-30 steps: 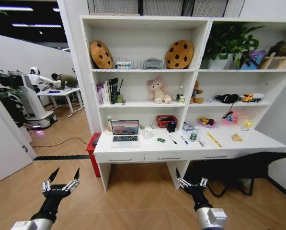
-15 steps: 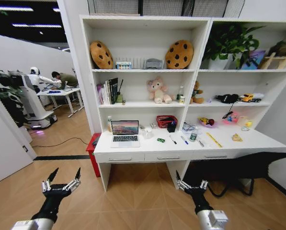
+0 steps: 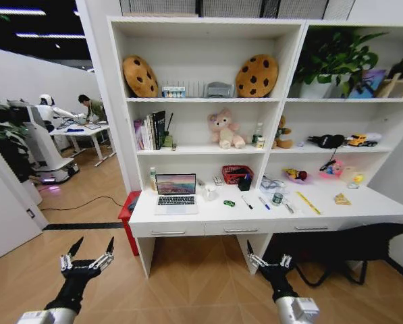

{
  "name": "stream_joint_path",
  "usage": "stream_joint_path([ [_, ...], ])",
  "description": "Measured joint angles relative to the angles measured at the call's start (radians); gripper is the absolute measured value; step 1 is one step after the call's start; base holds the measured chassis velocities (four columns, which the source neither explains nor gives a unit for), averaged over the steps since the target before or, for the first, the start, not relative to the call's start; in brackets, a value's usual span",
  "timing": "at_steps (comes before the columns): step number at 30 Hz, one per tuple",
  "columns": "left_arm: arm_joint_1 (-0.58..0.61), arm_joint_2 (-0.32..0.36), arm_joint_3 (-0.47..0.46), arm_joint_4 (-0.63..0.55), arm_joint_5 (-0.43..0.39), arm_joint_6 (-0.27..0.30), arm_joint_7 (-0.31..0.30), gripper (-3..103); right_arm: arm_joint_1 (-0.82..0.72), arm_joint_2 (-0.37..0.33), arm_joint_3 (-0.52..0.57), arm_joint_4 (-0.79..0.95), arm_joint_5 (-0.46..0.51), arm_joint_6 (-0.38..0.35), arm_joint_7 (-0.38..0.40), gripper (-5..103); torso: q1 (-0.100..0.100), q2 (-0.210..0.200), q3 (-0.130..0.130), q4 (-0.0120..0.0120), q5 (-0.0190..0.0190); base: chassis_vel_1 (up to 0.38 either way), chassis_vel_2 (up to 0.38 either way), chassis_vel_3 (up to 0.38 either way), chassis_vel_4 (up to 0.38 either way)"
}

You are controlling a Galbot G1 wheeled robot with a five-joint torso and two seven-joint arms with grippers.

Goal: Organize the objects on the table.

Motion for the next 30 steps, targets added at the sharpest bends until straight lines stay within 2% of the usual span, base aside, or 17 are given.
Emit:
stream_joint_path([
  [13,0.0,-0.007,0.004,0.017,0.007,-0.018,-0.003,93,0.005,0.0,-0.005,-0.005,-0.005,0.009,-0.006,100,0.0,0.0,0.0,0.0,0.0,-0.188,0.186,0.196,-0.199],
  [20,-0.002,-0.007,0.006,0.024,0.009,-0.013,-0.007,91,0.016,0.002,0.0,-0.025,-0.009,0.027,-0.037,100,0.001,0.0,0.0,0.0,0.0,-0.151,0.142,0.135,-0.145],
  [24,-0.001,-0.006,0.003,0.026,0.009,-0.012,-0.011,97,0.021,0.001,0.0,-0.03,-0.005,0.032,-0.038,100,0.0,0.0,0.0,0.0,0.0,-0.043,0.052,0.055,-0.033],
  [30,-0.002,-0.004,0.003,0.032,0.01,-0.008,-0.01,97,0.027,-0.002,0.006,-0.044,0.007,0.046,-0.057,100,-0.001,0.001,0.0,-0.0001,-0.0001,-0.042,0.033,0.039,-0.044],
])
